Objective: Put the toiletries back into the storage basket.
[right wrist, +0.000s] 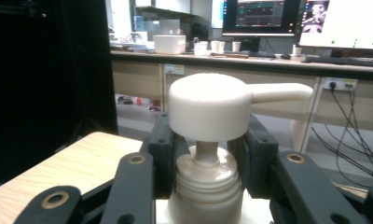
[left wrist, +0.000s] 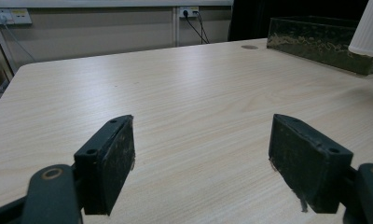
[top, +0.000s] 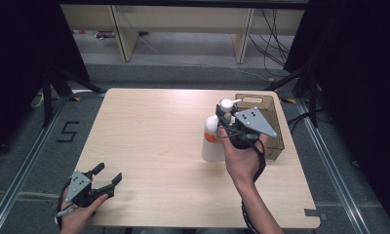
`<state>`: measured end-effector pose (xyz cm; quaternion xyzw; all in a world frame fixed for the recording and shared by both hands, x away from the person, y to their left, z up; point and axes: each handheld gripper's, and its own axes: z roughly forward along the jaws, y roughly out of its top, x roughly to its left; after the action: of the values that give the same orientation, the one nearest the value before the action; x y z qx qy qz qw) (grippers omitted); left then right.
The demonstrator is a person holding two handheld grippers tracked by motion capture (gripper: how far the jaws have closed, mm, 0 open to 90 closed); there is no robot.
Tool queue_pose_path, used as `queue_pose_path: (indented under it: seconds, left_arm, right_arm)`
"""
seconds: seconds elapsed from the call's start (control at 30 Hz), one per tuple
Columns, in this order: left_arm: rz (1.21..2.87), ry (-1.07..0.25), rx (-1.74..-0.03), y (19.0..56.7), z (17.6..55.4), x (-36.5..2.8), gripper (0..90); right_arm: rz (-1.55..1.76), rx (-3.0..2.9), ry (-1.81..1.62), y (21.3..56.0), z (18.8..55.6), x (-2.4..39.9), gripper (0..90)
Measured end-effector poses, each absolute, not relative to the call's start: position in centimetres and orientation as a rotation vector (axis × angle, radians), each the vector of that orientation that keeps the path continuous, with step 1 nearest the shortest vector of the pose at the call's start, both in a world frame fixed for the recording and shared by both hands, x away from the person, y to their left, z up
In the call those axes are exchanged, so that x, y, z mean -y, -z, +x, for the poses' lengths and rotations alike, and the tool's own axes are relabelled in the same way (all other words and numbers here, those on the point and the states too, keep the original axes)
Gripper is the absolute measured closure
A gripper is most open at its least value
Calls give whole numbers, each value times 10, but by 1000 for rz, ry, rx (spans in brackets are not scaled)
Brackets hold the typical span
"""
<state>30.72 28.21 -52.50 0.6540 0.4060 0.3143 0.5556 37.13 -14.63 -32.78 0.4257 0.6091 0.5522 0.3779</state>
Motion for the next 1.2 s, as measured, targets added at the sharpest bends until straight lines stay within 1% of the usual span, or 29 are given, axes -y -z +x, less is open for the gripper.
queue_pose_path:
  seconds: [1.2]
  left_arm:
    - [1538,-742,-965,525,307,-281,219]
  right_arm:
    - [1138,-1462,-1347,313,366,197,634]
